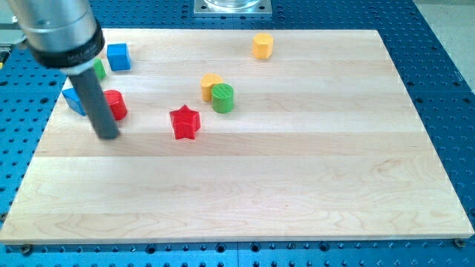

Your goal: Move the yellow heart diagonally top left to the green circle

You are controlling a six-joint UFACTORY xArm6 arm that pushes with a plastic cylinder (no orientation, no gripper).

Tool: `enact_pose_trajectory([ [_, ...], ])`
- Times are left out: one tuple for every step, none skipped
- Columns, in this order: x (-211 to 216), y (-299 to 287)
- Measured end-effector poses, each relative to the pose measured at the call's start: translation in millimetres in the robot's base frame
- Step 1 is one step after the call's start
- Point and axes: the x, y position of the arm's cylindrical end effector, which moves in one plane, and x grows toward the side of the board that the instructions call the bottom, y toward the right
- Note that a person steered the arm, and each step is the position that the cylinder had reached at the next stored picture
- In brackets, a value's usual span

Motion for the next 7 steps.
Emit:
enact_pose_trajectory([
  [43.2, 92.5],
  [7.9, 162.4],
  [-21.4, 132.7],
  [-28.3, 84.7],
  [-2.1, 105.6],
  [-52.1, 170.0],
  [-109.3, 170.0],
])
